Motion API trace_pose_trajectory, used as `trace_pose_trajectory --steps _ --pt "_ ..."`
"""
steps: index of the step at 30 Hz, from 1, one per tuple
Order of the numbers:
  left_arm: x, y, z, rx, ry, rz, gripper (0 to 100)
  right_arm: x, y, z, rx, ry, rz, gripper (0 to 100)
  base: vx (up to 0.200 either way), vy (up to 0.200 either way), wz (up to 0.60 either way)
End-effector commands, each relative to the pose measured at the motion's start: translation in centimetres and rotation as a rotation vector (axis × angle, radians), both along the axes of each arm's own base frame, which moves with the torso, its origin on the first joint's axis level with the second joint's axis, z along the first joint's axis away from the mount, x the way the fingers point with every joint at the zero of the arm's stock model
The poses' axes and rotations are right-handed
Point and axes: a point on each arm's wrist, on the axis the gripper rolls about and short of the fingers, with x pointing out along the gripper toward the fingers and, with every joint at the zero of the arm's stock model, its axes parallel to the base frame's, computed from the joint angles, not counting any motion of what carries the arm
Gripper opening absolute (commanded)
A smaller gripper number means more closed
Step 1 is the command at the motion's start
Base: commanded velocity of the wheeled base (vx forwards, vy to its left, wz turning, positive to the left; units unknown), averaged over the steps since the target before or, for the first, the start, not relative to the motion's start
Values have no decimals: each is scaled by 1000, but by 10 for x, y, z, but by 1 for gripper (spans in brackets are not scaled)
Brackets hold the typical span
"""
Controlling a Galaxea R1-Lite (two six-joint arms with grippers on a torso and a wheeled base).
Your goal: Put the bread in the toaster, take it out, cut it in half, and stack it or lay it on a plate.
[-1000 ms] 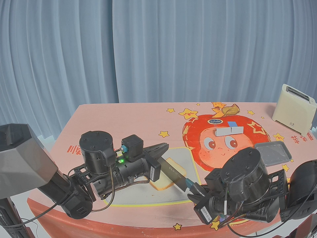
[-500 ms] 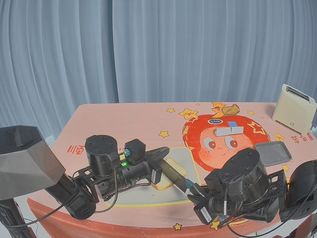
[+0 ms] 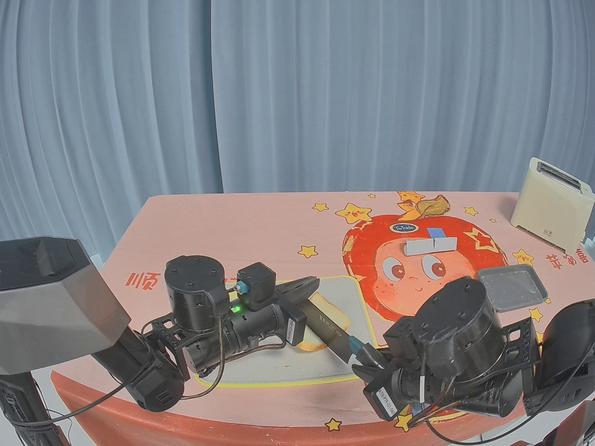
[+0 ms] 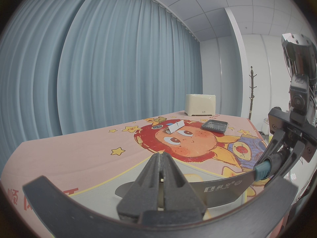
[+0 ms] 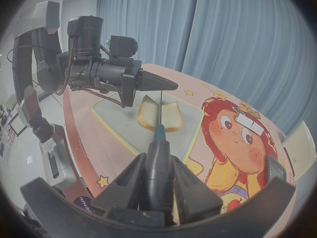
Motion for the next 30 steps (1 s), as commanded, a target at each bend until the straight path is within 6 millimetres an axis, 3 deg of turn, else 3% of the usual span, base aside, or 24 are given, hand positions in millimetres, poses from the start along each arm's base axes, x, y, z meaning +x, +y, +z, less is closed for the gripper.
trace_pose_trajectory --steps 1,18,30 --pt "0 0 -7 17 21 -1 0 0 0 2 7 -5 -2 0 0 0 0" --pt "0 -1 -15 35 42 -3 0 2 2 4 13 -15 -7 0 0 0 0" --pt "3 -4 -2 -23 -31 1 0 0 0 -6 -21 6 -4 0 0 0 0"
